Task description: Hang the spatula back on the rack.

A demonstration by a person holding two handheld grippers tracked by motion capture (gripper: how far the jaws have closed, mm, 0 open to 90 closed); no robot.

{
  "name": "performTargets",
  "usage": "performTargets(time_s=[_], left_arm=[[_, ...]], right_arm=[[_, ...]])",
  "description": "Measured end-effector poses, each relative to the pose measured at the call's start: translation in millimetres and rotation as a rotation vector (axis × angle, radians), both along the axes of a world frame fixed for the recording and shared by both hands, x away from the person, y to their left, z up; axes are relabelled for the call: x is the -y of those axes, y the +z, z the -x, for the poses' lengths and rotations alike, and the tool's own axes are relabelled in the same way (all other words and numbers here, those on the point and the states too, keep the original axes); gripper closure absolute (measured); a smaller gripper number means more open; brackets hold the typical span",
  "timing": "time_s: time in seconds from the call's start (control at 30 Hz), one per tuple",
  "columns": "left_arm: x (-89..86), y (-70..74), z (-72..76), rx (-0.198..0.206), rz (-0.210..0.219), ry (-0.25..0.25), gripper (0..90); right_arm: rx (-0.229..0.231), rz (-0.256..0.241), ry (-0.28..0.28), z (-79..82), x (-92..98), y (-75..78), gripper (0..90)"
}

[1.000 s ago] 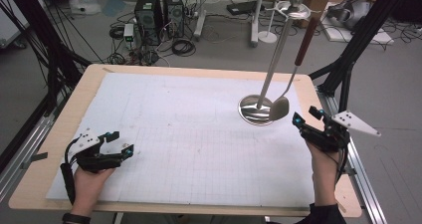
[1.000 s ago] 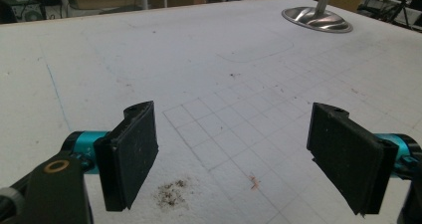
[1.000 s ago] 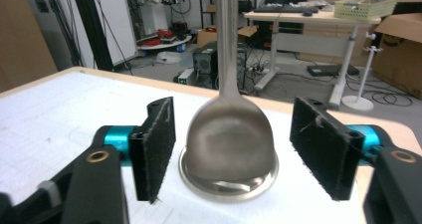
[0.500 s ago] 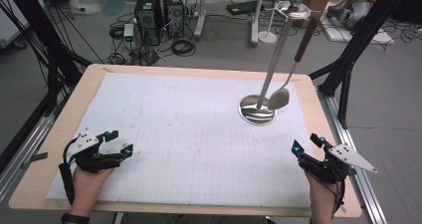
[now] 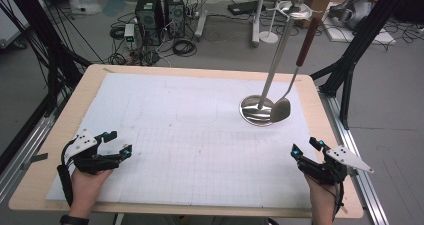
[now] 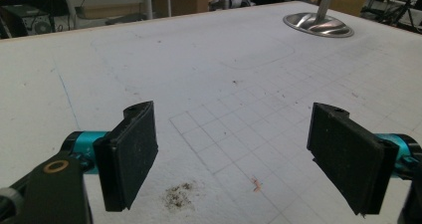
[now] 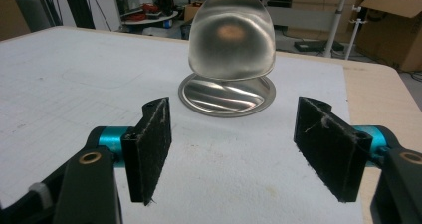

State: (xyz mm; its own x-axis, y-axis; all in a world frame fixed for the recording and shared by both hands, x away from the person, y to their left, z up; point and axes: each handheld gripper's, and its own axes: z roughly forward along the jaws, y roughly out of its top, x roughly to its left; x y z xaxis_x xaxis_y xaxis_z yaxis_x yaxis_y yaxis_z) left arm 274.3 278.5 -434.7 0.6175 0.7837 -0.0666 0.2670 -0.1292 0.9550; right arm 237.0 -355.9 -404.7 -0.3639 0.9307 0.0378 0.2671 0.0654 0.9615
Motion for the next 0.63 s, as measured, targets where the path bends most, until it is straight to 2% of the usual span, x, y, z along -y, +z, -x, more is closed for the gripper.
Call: performTargets(time_s=[0.63], left_arm=[[1.4, 0.5, 0.8, 0.002, 0.003, 0.002, 20.1]], right_arm=[[-0.012, -0.004, 0.003, -1.6, 2.0, -3.4, 29.8]])
